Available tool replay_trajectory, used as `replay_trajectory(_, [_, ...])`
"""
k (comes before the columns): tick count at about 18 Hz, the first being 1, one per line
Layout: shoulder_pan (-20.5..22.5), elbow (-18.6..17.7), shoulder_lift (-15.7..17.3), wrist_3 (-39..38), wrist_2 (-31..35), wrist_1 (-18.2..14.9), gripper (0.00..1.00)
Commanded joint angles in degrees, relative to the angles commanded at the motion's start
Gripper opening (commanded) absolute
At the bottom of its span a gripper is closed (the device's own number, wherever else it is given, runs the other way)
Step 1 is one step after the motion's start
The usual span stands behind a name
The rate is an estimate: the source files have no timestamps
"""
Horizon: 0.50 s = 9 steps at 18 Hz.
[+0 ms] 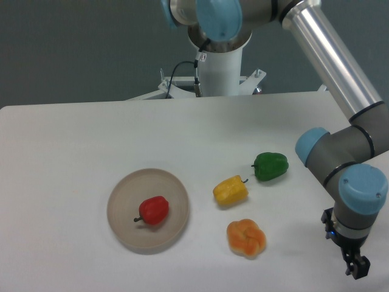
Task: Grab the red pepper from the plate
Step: 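Move the open gripper across the table toward the red pepper on the plate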
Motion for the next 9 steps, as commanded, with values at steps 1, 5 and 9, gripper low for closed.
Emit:
replay_trajectory(1, [-0.53, -1.58, 1.4, -0.27, 0.0, 0.0, 1.0])
replay_trajectory(5, [-3.51, -8.96, 7.55, -7.01, -0.96, -1.31, 1.0])
replay_trajectory(9, [-7.64, -16.34, 13.44, -16.69, -2.64, -2.55, 1.0])
